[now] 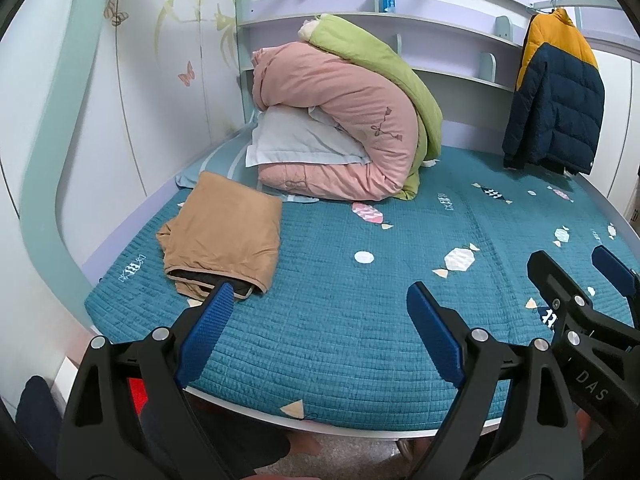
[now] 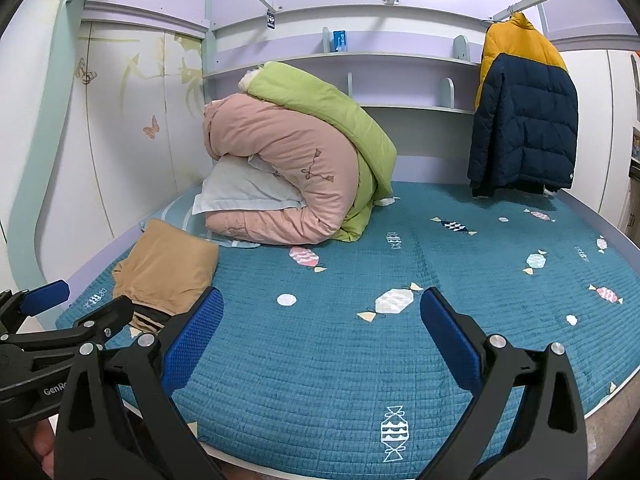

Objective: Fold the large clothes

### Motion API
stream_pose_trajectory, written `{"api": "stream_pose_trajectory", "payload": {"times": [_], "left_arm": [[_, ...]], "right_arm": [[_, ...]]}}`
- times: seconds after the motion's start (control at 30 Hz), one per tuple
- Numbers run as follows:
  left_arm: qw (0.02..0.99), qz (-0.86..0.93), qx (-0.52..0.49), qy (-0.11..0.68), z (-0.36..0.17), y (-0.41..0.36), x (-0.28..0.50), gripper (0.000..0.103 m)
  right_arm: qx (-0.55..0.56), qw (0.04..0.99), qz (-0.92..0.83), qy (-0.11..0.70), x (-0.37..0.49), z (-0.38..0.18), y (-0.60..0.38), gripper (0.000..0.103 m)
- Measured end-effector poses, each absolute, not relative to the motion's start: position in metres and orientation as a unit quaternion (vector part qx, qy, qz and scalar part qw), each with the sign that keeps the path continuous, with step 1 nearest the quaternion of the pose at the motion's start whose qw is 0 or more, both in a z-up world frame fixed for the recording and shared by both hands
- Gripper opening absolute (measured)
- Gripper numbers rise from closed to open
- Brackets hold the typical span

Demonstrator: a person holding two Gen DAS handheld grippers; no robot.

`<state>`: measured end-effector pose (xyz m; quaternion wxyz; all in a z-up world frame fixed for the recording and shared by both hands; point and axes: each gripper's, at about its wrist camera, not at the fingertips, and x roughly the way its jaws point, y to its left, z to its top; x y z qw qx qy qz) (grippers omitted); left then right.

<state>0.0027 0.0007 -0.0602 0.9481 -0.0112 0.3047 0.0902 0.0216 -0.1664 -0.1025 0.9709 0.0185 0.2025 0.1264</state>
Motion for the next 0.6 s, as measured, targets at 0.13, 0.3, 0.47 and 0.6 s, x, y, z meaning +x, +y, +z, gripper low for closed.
{"api": "stream_pose_trajectory", "payload": {"times": [0.13, 0.3, 0.47, 0.6], "left_arm": [[0.948, 0.092, -0.011, 0.303, -0.0593, 0.0015, 0.0018, 0.089], [0.950, 0.094, -0.009, 0.298, -0.0551, 0.0025, 0.0002, 0.089], [0.950, 0.093, -0.009, 0.297, -0.0544, 0.0029, 0.0003, 0.089], [0.951, 0.094, -0.010, 0.296, -0.0519, 0.0000, -0.0012, 0.089]], "right_arm": [[0.020, 0.971, 0.127, 0.202, 0.0221, -0.1016, -0.1671, 0.095], [0.024, 0.971, 0.127, 0.200, 0.0207, -0.1000, -0.1685, 0.095], [0.032, 0.970, 0.131, 0.202, 0.0203, -0.0986, -0.1703, 0.095], [0.038, 0.969, 0.134, 0.202, 0.0205, -0.0977, -0.1715, 0.095]]}}
